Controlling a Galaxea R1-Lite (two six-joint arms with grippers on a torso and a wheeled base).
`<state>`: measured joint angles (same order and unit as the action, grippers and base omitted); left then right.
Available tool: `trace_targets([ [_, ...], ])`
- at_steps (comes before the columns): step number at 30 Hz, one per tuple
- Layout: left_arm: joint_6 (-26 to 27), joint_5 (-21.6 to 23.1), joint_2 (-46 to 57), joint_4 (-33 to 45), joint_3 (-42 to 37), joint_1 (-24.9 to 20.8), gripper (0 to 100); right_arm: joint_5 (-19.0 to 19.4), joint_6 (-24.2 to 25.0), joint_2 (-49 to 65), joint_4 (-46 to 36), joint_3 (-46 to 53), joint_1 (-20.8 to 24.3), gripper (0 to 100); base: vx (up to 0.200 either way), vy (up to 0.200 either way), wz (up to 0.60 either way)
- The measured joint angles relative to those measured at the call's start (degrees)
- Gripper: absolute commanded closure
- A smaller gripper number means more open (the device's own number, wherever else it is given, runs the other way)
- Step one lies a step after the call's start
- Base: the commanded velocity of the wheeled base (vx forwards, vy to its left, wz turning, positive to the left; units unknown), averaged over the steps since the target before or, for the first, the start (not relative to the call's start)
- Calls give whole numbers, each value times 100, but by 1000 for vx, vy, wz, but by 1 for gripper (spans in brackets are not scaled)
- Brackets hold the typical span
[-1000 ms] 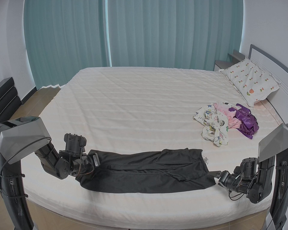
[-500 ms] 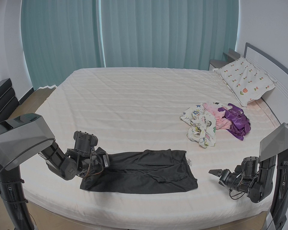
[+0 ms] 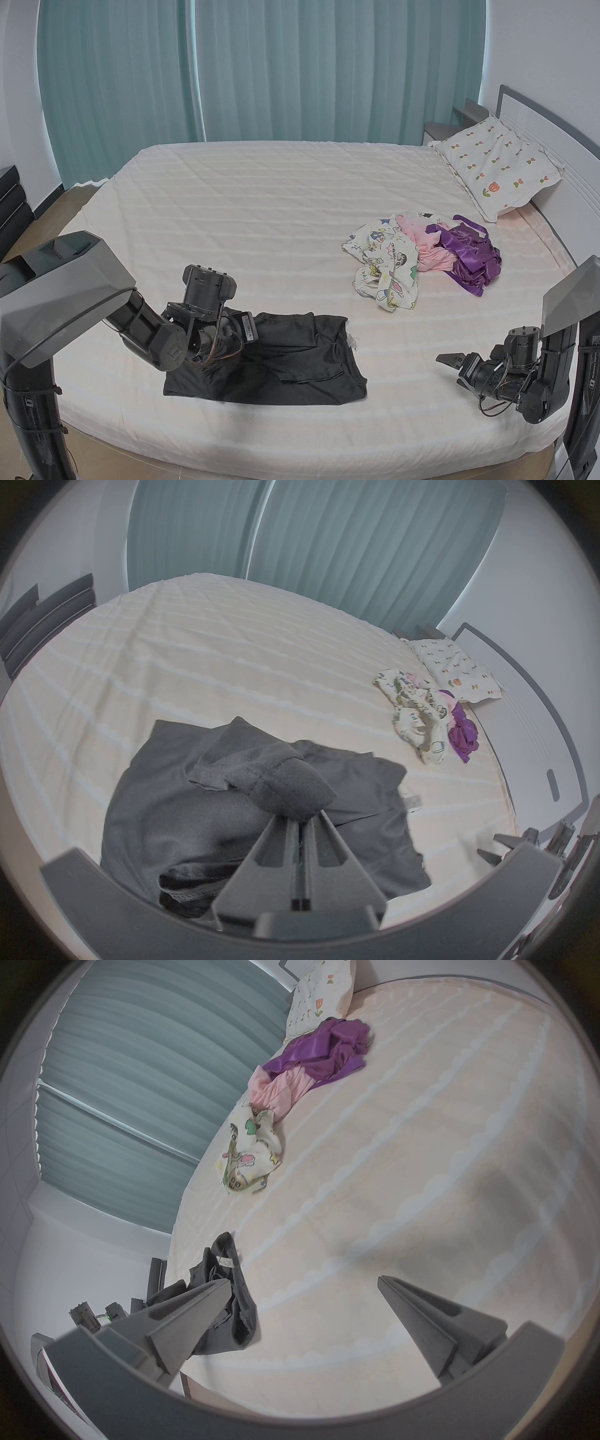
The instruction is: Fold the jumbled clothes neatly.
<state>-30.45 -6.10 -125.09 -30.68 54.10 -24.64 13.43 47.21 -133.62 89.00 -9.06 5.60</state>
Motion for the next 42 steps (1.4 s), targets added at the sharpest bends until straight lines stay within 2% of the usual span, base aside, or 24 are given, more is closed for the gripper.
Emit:
trace_targets([
  [7, -261, -9, -226, 422, 642, -206, 100, 0, 0, 16, -2, -4, 13, 0, 0, -200, 0],
  [14, -647, -74, -573, 510, 1156, -319, 100, 0, 0, 18, -5, 0, 35, 0, 0, -200, 0],
  [23, -792, -96, -802, 516, 1282, -400, 100, 0, -4, 18, -2, 13, 44, 0, 0, 0, 0],
  [24, -795, -96, -813, 523, 1271, -400, 0, -2, -2, 16, -7, 18, 44, 0, 0, 0, 0],
  [33, -1081, -82, -848, 455, 1279, -391, 0, 0, -4, 2, -2, 66, 44, 0, 0, 0, 0],
  [36, -1410, -13, -783, 411, 1268, -405, 0, 0, -2, -1, -2, 71, 44, 0, 0, 0, 0],
  [42, -2204, 407, -394, 332, 1125, -375, 0, -2, -2, -9, -5, 88, 44, 0, 0, 0, 0],
])
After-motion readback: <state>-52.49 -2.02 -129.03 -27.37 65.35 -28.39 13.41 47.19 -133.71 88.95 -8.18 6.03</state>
